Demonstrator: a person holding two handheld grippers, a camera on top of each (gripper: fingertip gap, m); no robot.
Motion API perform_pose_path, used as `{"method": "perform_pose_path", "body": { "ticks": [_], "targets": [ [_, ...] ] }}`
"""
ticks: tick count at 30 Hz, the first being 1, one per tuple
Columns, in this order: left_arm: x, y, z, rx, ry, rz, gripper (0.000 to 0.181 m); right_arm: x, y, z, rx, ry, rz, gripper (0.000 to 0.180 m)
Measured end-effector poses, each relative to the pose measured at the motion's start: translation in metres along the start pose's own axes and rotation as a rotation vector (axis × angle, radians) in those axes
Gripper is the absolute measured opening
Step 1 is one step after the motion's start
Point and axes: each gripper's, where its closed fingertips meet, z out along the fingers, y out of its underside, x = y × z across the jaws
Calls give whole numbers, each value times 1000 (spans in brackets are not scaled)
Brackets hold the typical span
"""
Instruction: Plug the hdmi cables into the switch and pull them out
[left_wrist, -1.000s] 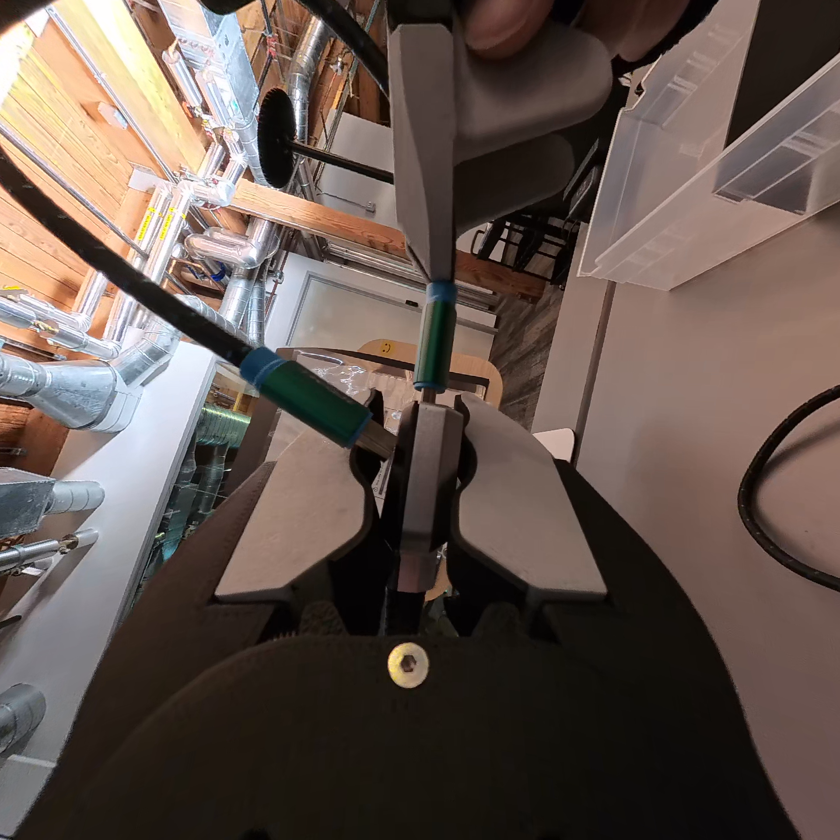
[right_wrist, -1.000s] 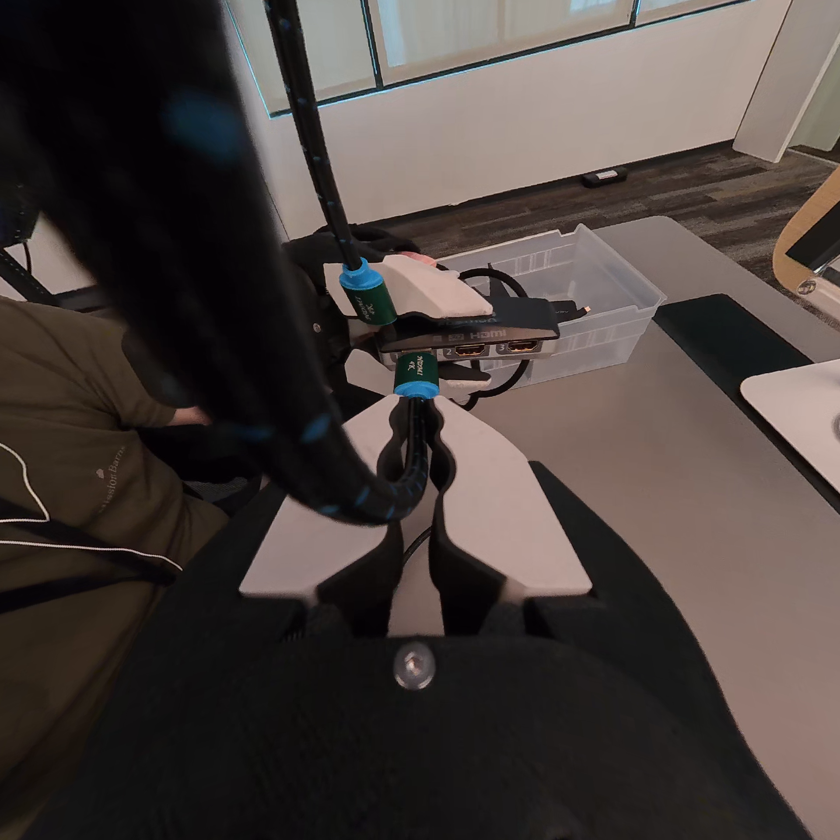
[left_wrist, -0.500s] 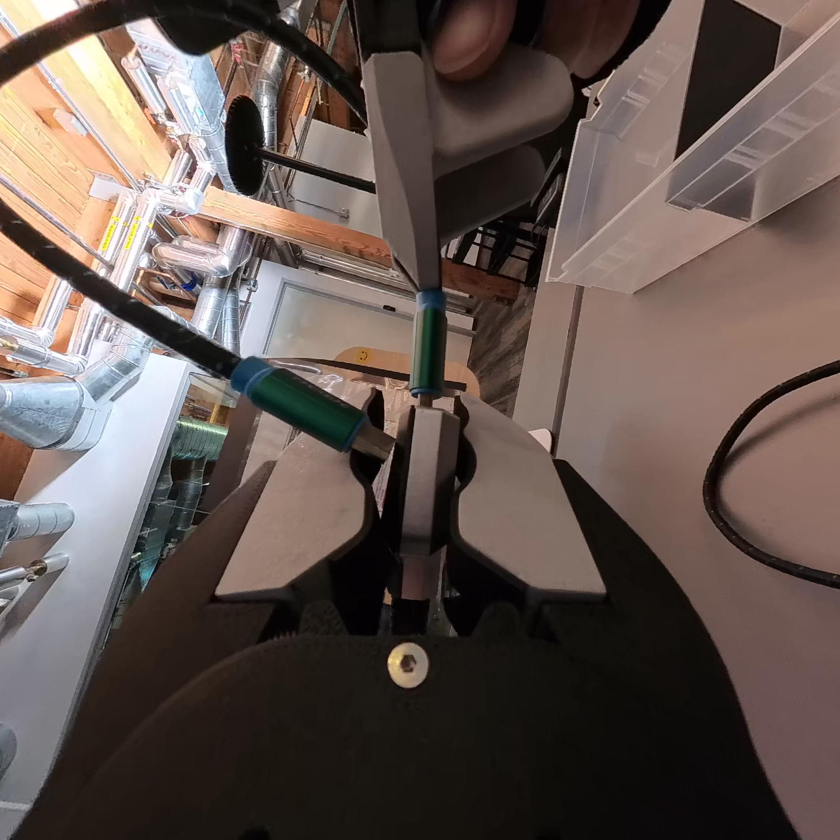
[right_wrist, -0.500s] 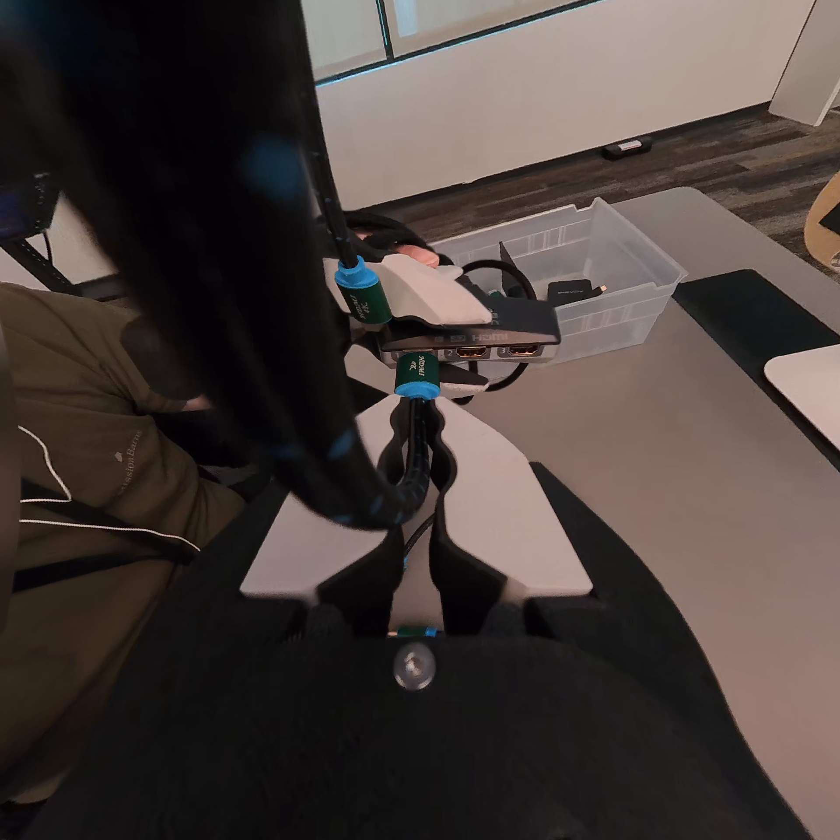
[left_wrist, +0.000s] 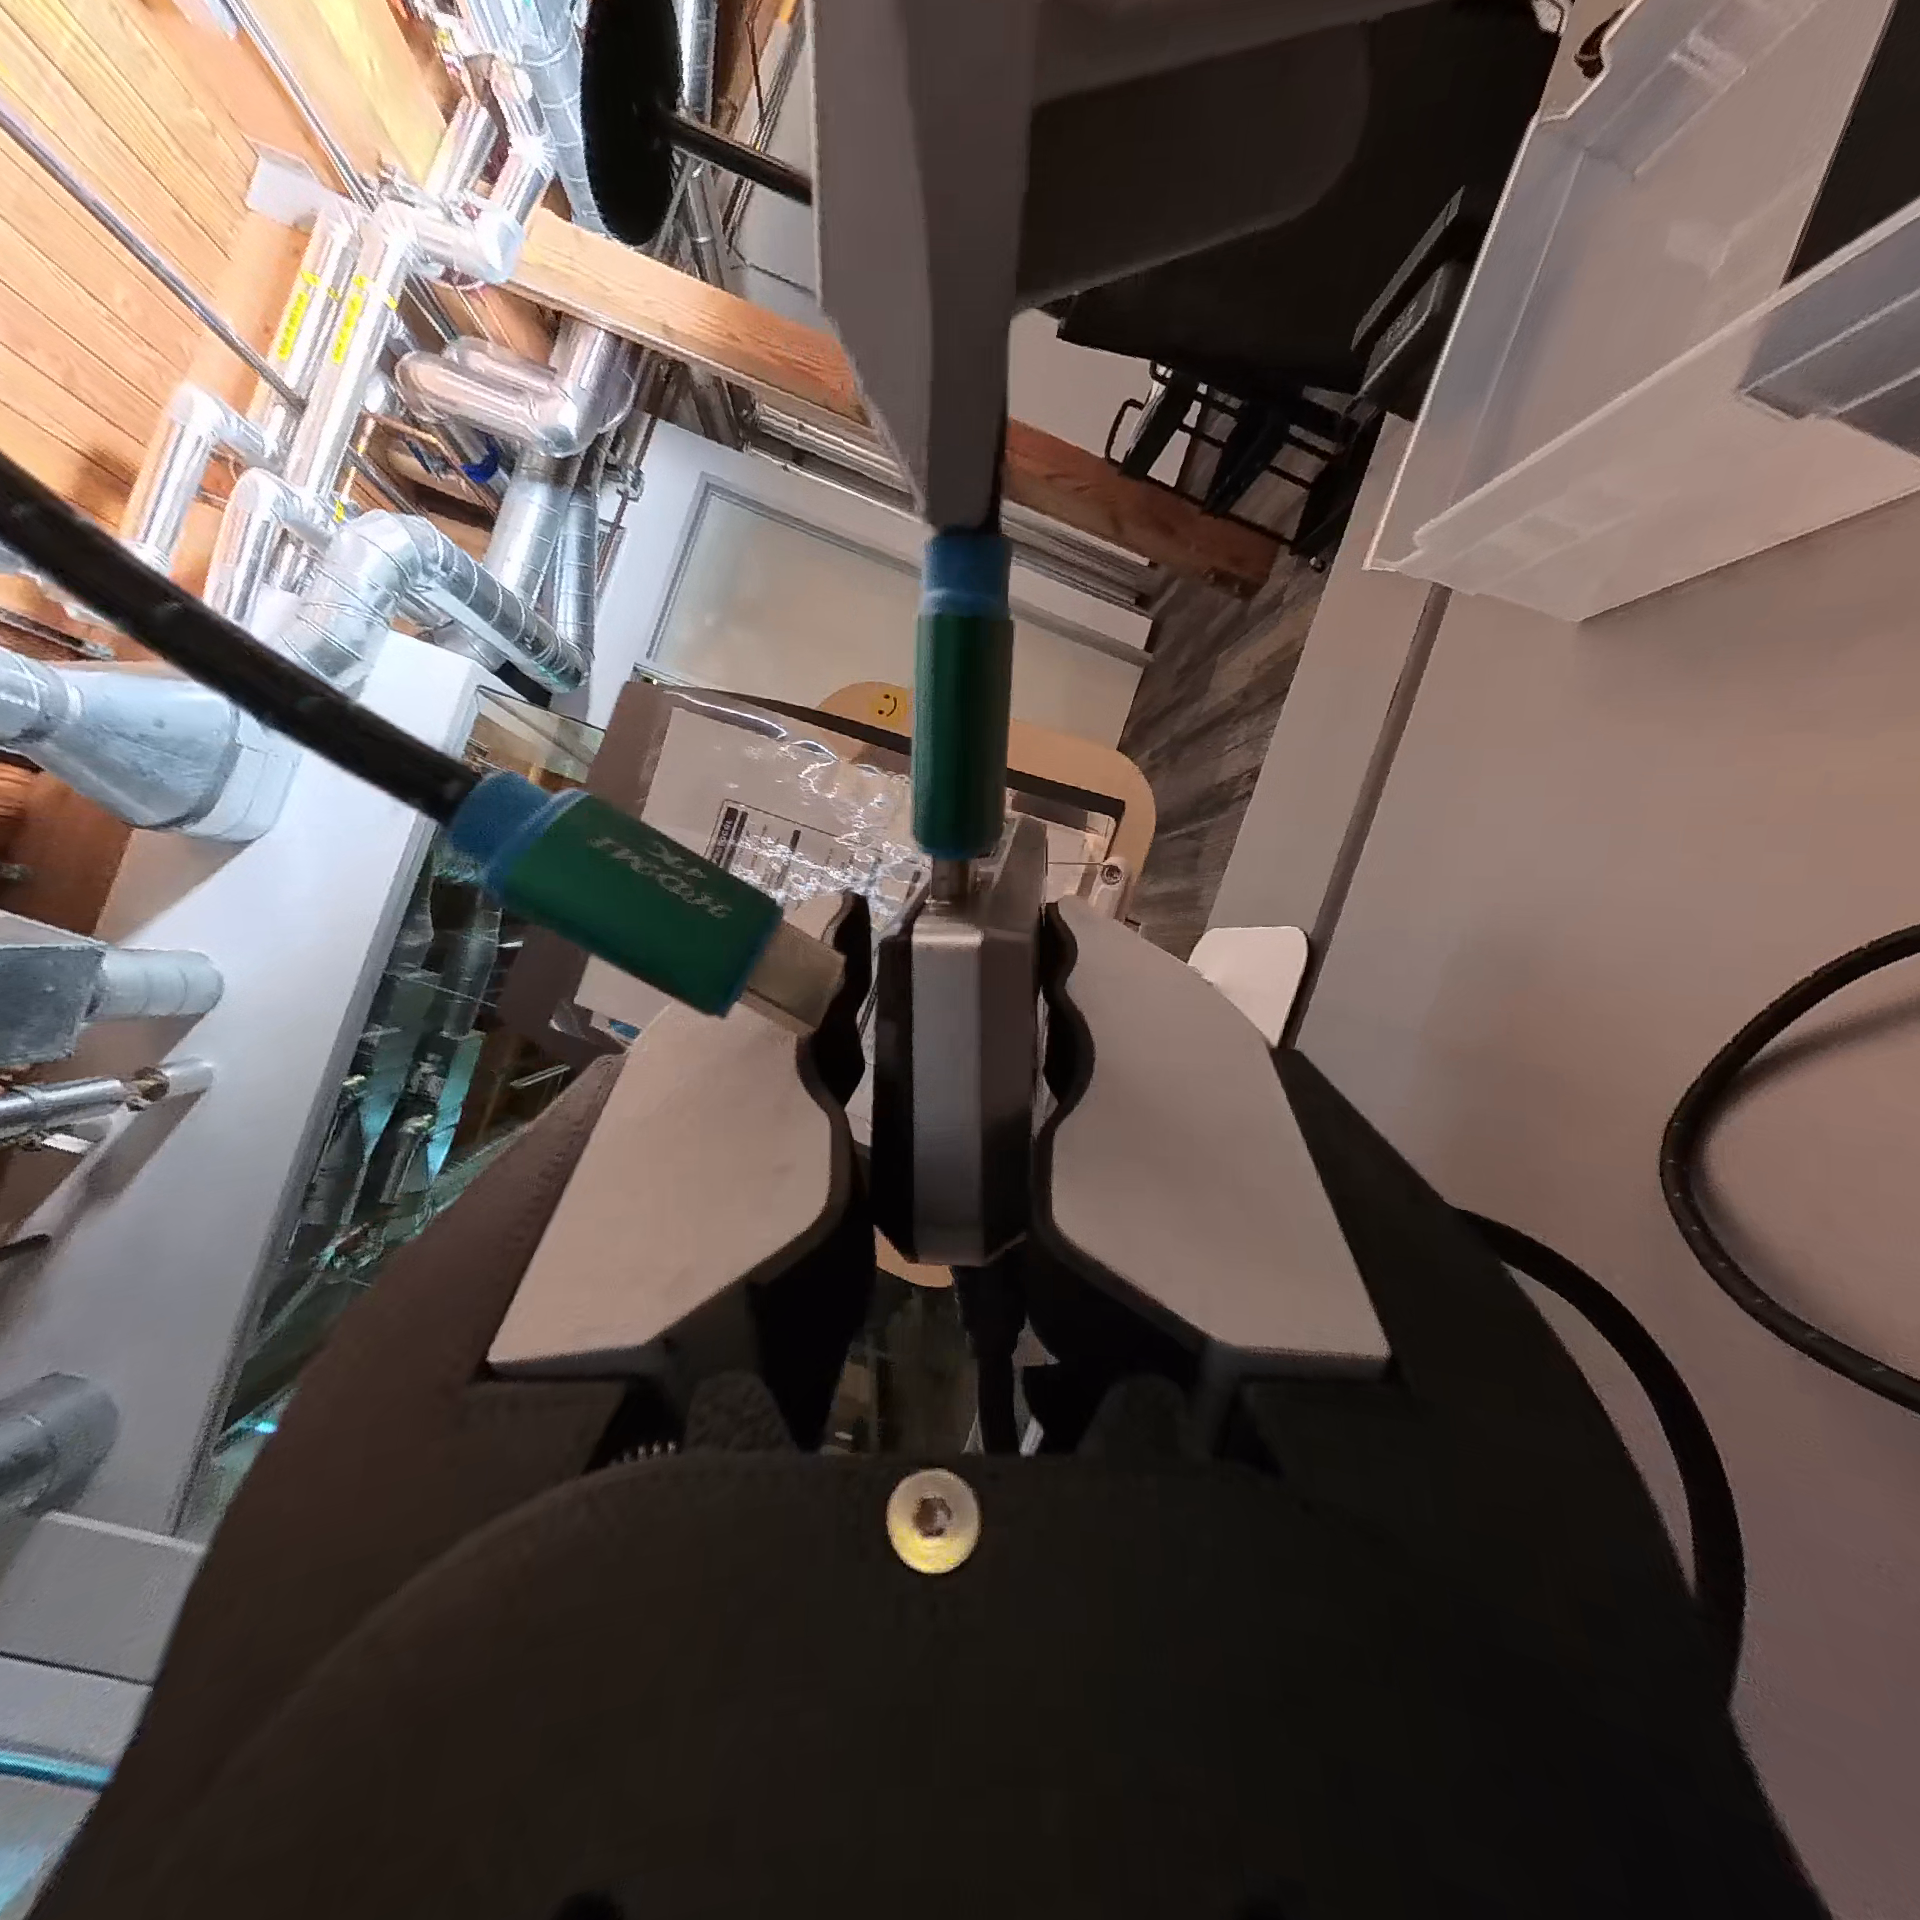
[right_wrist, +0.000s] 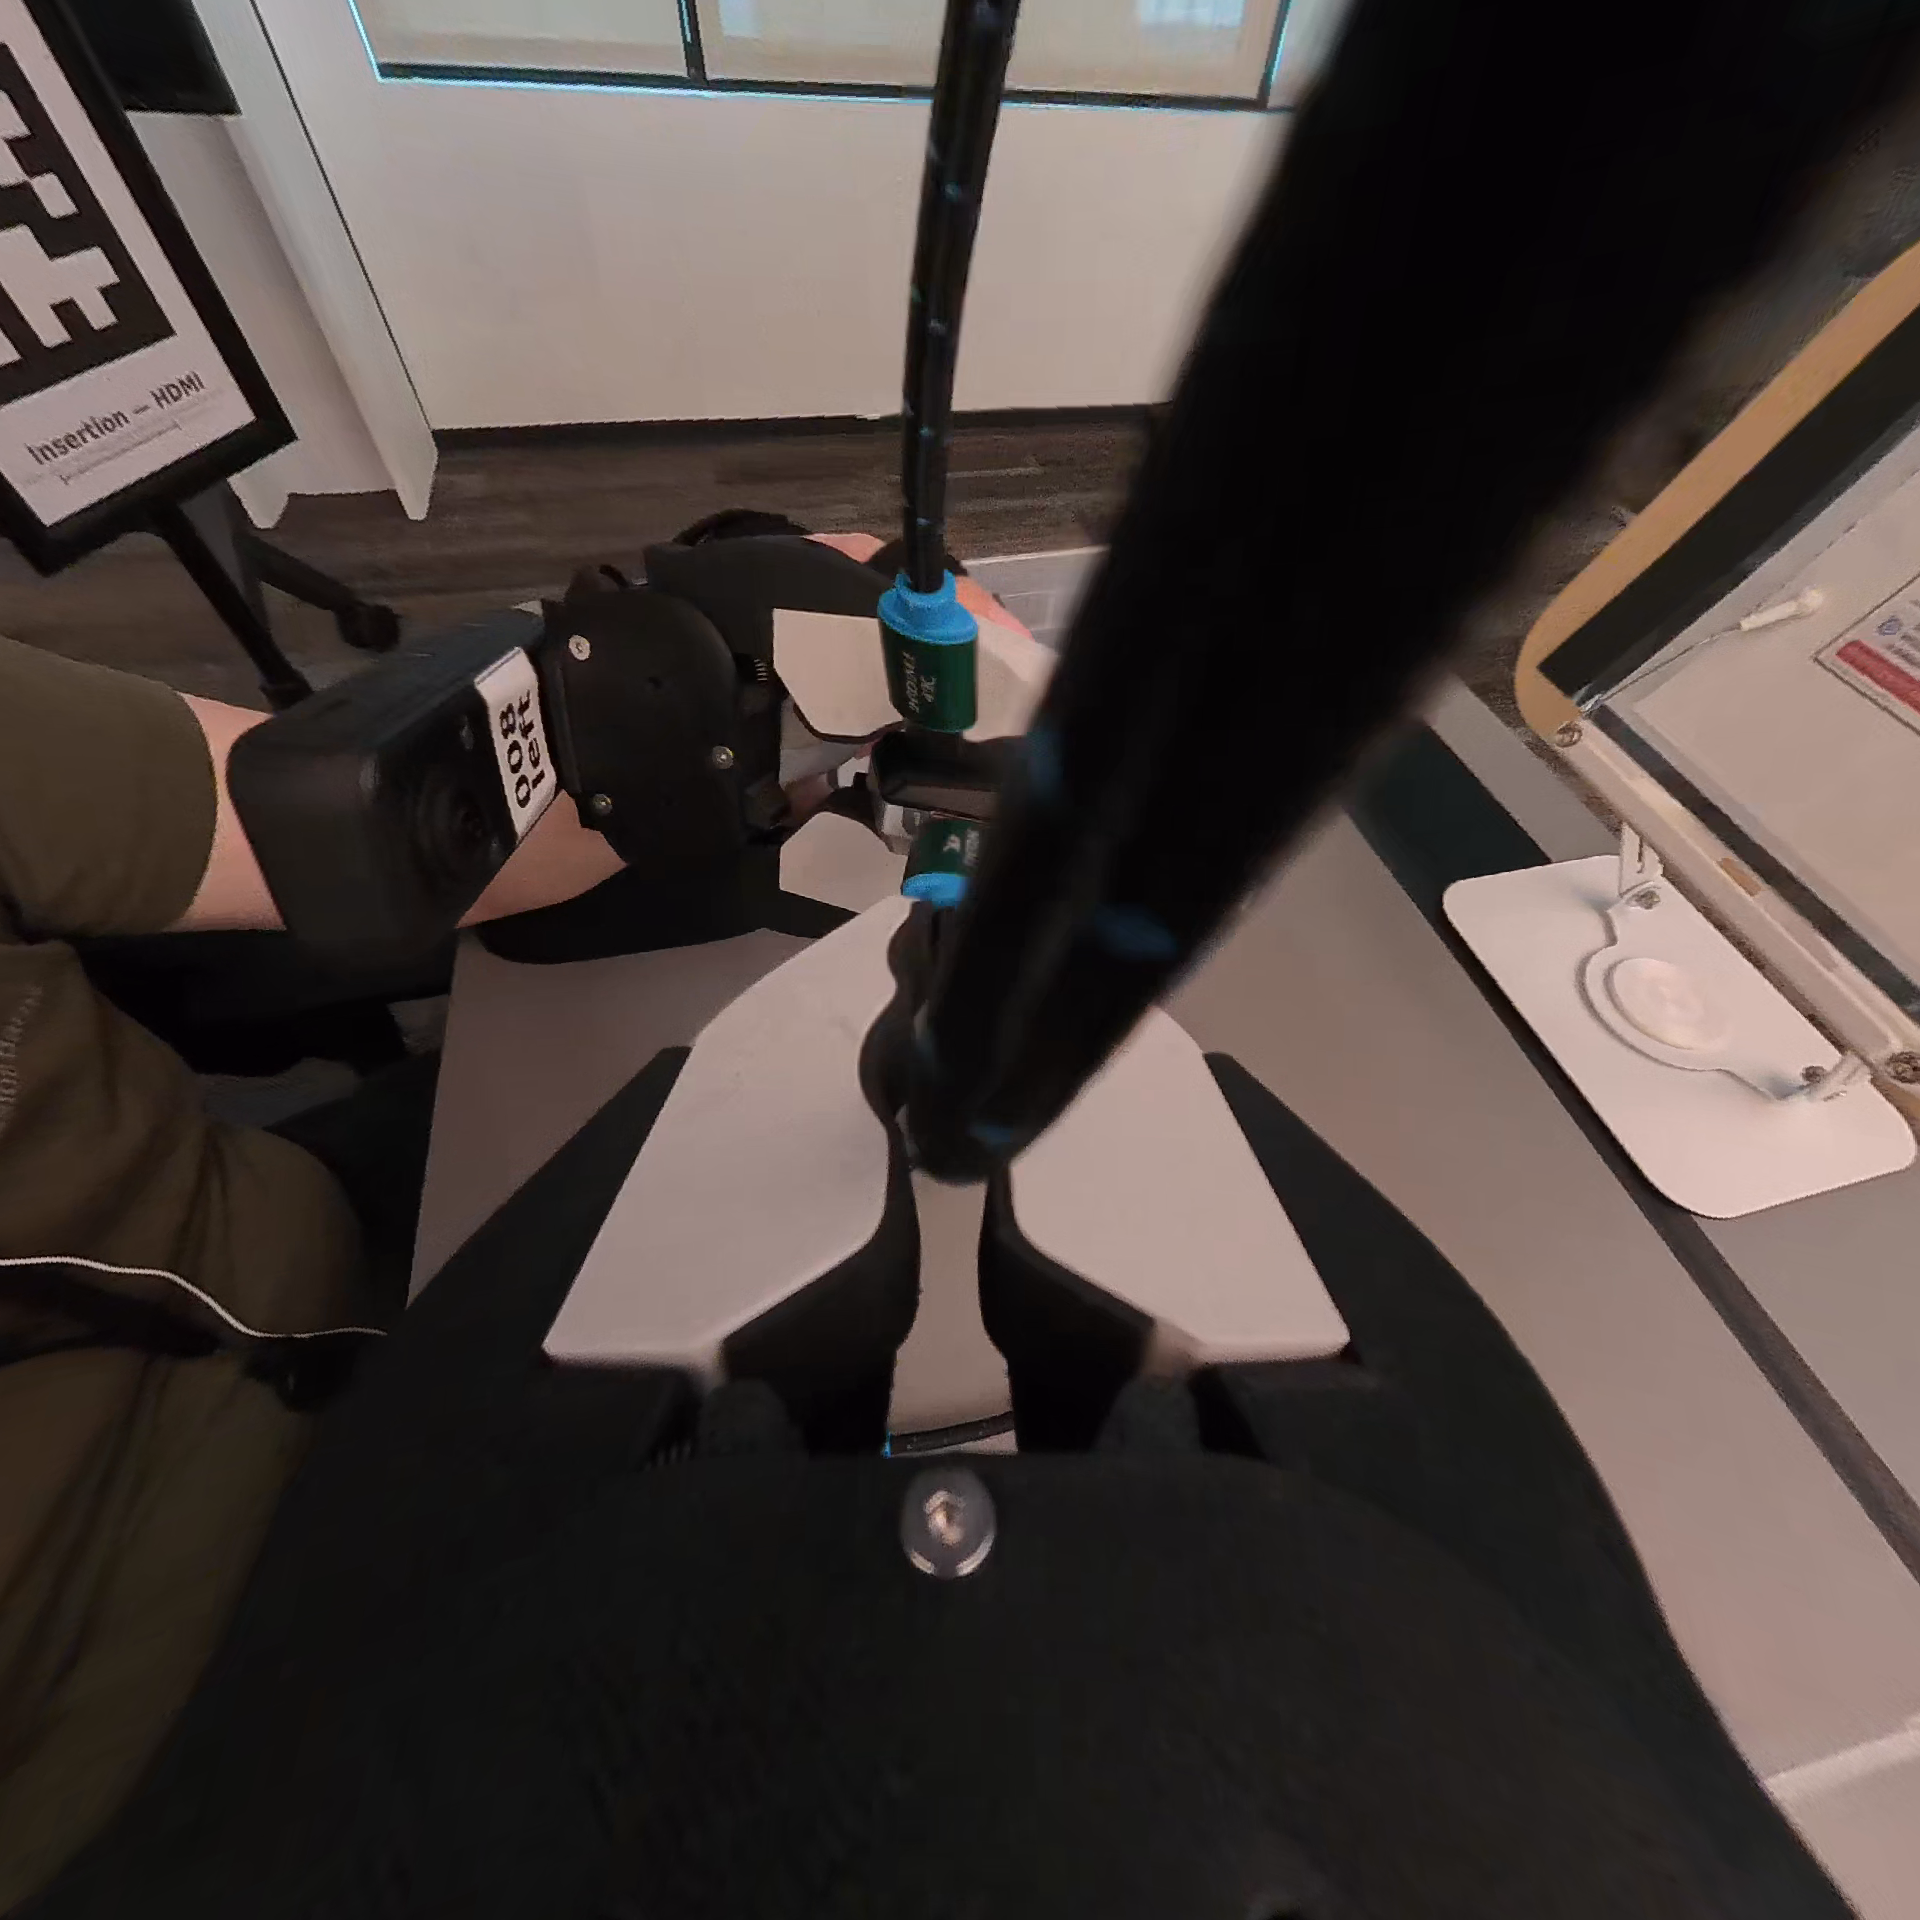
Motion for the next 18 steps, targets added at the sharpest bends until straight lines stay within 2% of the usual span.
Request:
{"method": "perform_pose_path", "body": {
  "ticks": [6,12,18],
  "targets": [
    [-1,-2,-1,-11,-30,67,30,-4,-2,-3,-15,30,-29,7],
    [8,-9,-7,35,-13,227,28,-8,3,-4,-43,-2,-26,7],
    [17,-14,-8,52,16,240,27,-6,8,-5,-43,-58,18,7]
  ]
}}
